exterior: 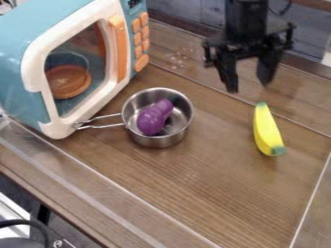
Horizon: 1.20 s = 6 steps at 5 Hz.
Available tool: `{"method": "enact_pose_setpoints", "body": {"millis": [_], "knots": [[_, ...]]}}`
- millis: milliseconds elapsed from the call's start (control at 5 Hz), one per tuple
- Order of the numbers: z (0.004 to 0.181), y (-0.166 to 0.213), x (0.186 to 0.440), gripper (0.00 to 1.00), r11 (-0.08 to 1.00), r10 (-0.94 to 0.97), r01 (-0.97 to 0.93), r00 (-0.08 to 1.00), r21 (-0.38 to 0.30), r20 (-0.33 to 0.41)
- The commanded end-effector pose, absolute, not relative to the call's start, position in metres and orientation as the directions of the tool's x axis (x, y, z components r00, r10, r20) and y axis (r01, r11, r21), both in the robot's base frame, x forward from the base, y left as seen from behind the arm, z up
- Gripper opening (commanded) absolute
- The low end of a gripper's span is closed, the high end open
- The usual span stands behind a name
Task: Put the banana in the silver pot
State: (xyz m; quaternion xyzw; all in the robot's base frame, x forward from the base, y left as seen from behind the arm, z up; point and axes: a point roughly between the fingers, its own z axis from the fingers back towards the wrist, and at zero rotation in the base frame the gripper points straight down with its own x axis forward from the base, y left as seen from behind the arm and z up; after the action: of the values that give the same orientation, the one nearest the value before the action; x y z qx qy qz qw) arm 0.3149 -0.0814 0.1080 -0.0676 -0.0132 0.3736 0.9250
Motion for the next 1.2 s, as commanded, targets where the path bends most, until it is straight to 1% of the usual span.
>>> {"method": "enact_pose_setpoints", "body": {"millis": [0, 200, 400, 600, 800, 1000], "knots": [[0.094, -0.093, 0.319, 1.00, 0.715, 0.691, -0.682, 0.723, -0.154, 0.011], [0.066, -0.092, 0.323, 1.00, 0.694, 0.714, -0.703, 0.700, -0.152, 0.025], [0.050, -0.090, 0.325, 0.00, 0.677, 0.731, -0.720, 0.681, -0.149, 0.030], [0.068, -0.080, 0.318, 0.00, 0.692, 0.717, -0.708, 0.697, -0.142, 0.015], [0.092, -0.069, 0.312, 0.00, 0.701, 0.705, -0.699, 0.709, -0.144, -0.011], [0.142, -0.041, 0.301, 0.00, 0.679, 0.720, -0.714, 0.693, -0.173, -0.035]]}}
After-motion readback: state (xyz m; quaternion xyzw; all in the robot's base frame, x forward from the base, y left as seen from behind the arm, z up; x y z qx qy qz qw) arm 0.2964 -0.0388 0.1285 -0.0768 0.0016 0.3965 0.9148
